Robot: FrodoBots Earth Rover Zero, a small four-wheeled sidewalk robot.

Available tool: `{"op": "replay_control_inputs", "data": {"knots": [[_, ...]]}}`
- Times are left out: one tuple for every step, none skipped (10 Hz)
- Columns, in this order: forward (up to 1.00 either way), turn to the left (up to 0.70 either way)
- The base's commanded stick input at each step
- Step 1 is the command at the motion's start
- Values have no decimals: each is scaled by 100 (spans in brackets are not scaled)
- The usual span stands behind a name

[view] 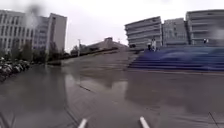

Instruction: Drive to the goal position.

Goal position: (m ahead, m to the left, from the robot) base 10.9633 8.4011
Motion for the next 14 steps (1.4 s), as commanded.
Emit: {"op": "replay_control_inputs", "data": {"knots": [[100, 0], [100, 0], [100, 0], [100, 1], [100, 8], [100, 26], [100, 38], [100, 40], [100, 40], [100, 40], [100, 40], [100, 40], [100, 40], [100, 40]]}}
